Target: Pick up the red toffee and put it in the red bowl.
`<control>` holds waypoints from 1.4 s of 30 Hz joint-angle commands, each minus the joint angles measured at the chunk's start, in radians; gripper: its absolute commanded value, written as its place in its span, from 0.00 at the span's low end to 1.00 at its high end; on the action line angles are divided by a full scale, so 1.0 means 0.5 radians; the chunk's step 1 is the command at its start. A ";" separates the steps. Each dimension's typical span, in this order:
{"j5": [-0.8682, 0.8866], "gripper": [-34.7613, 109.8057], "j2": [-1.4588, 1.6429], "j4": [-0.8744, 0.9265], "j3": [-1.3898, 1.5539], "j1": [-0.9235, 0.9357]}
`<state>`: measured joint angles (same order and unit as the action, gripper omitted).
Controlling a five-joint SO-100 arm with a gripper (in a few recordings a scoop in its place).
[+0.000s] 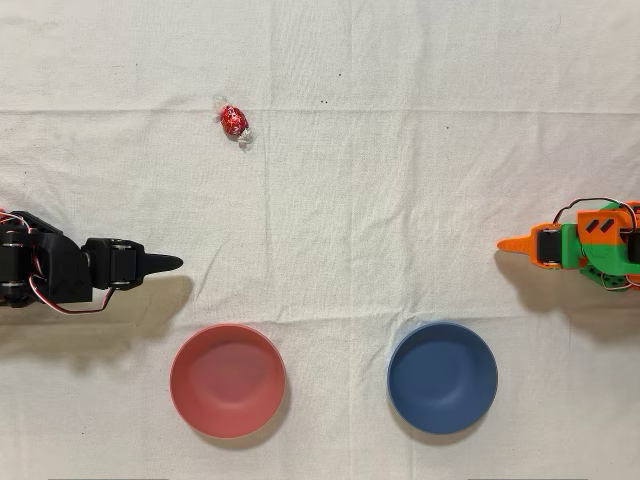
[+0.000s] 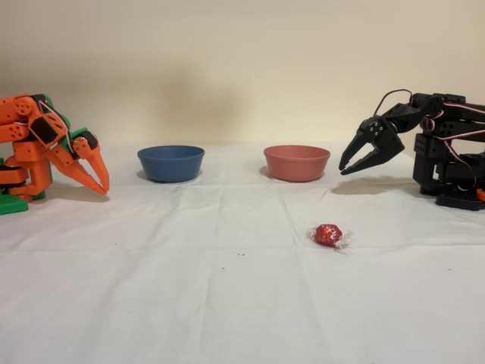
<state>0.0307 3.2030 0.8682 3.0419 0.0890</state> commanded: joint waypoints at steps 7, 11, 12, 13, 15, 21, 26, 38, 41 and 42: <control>0.025 0.25 0.028 0.031 0.043 -0.003; 0.025 0.25 0.028 0.031 0.043 -0.003; 0.025 0.25 0.028 0.031 0.043 -0.003; 0.025 0.25 0.028 0.031 0.043 -0.003; 0.025 0.25 0.028 0.031 0.043 -0.003; 0.021 0.25 0.028 0.031 0.043 -0.003; -0.021 0.26 0.028 0.031 0.043 -0.009; -0.638 0.24 0.028 0.021 -0.114 -0.025; -0.589 0.24 0.028 0.104 -0.249 -0.025; -0.583 0.24 0.028 0.126 -0.310 -0.025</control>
<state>-0.2485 3.2030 0.8897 2.9836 0.0660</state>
